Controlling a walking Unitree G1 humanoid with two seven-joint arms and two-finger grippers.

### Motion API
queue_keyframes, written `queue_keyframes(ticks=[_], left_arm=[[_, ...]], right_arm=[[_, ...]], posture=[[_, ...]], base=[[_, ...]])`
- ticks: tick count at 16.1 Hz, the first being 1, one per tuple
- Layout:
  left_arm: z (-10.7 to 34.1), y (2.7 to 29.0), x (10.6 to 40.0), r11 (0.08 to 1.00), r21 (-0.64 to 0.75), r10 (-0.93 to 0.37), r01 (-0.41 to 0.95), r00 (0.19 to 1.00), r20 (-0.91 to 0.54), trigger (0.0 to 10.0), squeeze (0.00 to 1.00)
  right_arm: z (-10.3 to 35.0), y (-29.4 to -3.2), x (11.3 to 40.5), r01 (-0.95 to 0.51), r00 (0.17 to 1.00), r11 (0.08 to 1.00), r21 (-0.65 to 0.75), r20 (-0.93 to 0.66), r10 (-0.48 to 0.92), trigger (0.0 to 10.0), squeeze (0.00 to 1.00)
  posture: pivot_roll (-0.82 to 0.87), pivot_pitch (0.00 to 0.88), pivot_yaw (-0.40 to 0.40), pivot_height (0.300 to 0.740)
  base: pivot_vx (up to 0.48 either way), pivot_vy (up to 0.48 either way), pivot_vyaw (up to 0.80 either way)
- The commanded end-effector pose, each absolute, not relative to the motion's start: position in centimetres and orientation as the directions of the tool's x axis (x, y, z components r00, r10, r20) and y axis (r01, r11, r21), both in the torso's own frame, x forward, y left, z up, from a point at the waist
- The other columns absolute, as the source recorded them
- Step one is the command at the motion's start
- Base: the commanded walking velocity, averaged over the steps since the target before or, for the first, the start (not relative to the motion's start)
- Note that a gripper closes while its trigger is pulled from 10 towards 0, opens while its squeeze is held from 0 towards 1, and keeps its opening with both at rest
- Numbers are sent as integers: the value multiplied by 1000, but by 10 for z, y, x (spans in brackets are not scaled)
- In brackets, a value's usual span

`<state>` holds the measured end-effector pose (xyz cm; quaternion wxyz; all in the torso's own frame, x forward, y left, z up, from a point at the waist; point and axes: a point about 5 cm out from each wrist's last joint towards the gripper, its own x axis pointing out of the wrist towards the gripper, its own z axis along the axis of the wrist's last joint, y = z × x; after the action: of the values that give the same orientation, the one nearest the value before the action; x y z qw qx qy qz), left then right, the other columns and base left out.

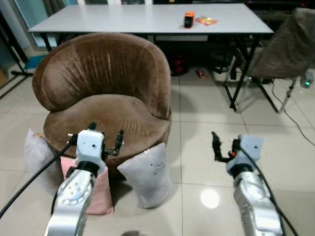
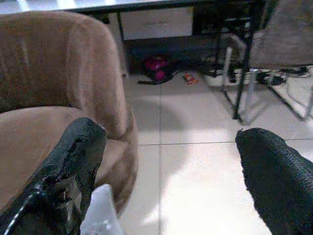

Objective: Move the pillow to the sofa from floor

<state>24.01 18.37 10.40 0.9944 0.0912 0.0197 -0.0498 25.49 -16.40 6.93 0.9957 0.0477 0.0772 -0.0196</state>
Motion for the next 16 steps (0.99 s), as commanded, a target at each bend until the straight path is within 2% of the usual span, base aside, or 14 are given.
queue_keyframes(ticks=[1,3,6,12,16], left_arm=[[106,183,243,978,179,-103,110,994,-48,10000,749],[106,182,243,978,179,-104,110,994,-46,10000,745],[106,181,243,978,176,-102,108,994,-44,10000,757],[105,180,241,980,169,-98,104,994,-45,10000,753],[104,179,242,978,175,-107,114,993,-45,10000,753]], right_arm=[[74,-163,258,39,991,997,71,-134,-29,10000,0],[73,-162,259,28,989,994,104,-147,-12,10000,0],[77,-157,261,-36,993,997,66,-114,43,10000,0],[77,-150,261,-88,989,991,100,-114,99,10000,0],[75,-151,262,-80,988,991,111,-120,93,10000,0]], posture=[[35,43,17,740],[35,42,15,740],[37,42,3,740],[38,34,-1,740],[37,26,-1,740]], base=[[307,0,0],[304,0,0],[307,0,0],[306,0,800],[307,0,0]])
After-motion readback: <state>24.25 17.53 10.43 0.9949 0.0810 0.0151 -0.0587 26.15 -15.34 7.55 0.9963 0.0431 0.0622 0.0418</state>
